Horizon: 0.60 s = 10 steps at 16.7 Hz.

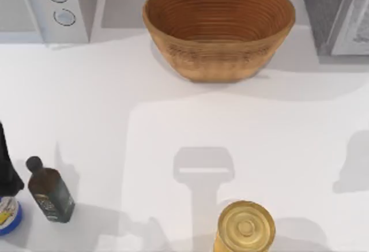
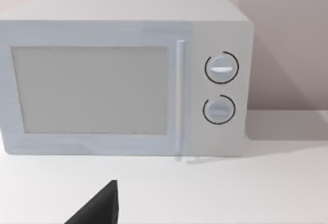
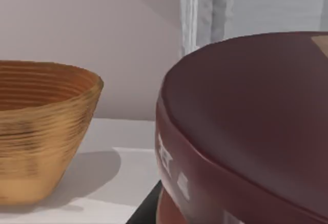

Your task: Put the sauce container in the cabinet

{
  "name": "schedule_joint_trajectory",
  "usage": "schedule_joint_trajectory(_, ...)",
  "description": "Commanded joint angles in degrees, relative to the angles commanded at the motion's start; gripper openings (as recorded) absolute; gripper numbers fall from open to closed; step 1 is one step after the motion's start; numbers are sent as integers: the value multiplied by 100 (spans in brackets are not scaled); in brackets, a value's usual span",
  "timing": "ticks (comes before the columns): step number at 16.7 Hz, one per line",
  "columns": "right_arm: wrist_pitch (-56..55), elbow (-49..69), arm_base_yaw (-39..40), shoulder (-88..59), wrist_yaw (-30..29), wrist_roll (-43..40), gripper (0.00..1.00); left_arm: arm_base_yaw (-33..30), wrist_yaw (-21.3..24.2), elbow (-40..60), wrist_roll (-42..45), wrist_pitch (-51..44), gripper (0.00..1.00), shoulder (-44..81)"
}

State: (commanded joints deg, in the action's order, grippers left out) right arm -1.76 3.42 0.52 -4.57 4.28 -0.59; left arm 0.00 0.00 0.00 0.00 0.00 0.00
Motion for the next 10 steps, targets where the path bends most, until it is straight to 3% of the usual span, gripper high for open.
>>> schedule_joint_trajectory(3,167,-324,-50,432,-405,56,0,0,0,0,0,0,100,0)
schedule_joint_trajectory(10,182,-277,-20,386,-417,68,0,0,0,0,0,0,100,0)
